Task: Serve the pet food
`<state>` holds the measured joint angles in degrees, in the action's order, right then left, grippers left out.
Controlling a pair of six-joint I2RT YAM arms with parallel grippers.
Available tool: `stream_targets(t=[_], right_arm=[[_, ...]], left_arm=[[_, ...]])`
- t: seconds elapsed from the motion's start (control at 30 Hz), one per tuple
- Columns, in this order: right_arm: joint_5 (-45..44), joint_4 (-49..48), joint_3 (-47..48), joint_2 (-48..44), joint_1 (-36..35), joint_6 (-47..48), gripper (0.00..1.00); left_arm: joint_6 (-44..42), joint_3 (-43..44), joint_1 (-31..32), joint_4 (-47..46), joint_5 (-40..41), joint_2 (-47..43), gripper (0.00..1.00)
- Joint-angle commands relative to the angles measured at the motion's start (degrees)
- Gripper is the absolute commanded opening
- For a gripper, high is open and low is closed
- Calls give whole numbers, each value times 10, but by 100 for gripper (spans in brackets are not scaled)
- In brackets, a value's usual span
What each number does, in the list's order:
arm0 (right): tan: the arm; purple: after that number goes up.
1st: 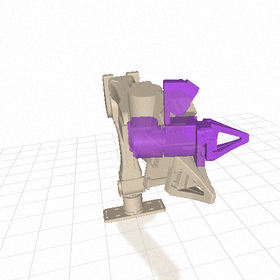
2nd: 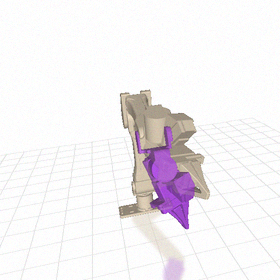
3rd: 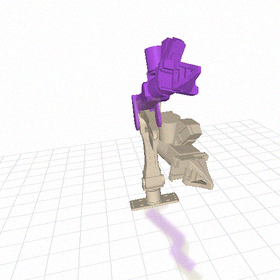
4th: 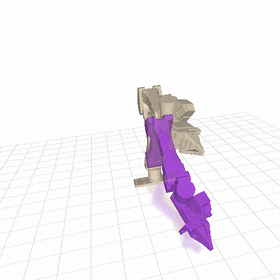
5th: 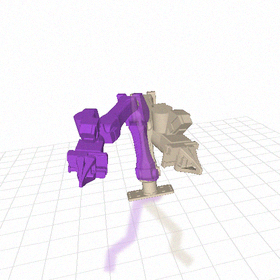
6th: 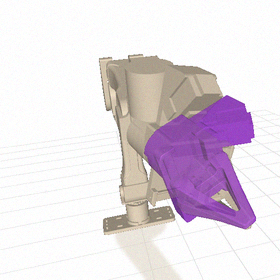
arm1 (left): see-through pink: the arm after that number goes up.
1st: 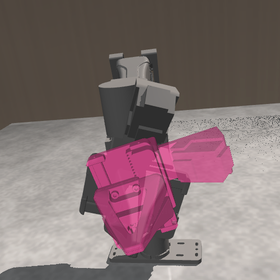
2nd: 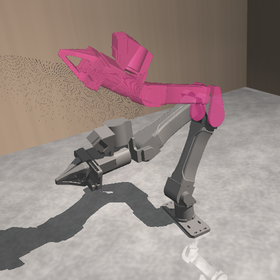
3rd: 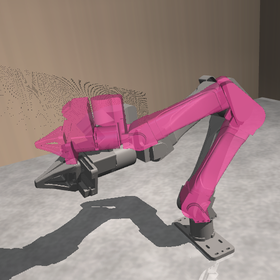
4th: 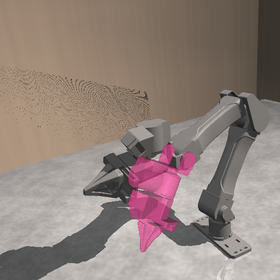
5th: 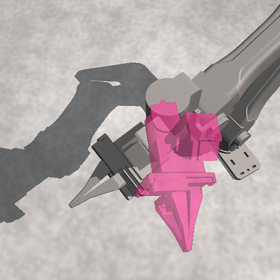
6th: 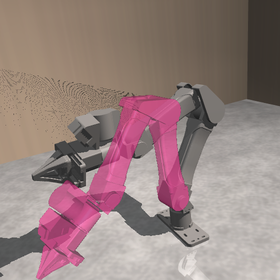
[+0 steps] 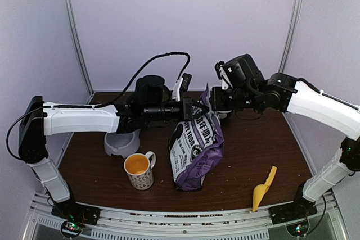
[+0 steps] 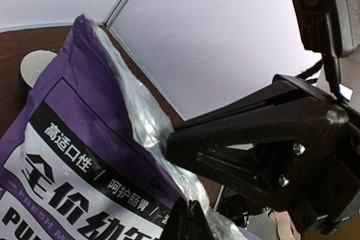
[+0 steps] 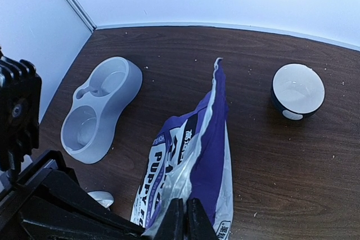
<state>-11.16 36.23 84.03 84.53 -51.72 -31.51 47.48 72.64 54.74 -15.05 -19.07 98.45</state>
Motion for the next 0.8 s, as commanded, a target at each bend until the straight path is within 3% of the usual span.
stream_targets(t=[0.0, 0.5, 0.77], right_arm=[[-8, 19, 4, 5, 8, -21, 3], [-44, 47, 53, 52, 10, -26, 10], [-107, 86, 81, 82, 10, -24, 10]], left_arm=[[1, 5, -2, -46, -11, 2, 0], [0, -1, -2, -53, -14, -1, 0], [-2, -1, -2, -53, -12, -3, 0]])
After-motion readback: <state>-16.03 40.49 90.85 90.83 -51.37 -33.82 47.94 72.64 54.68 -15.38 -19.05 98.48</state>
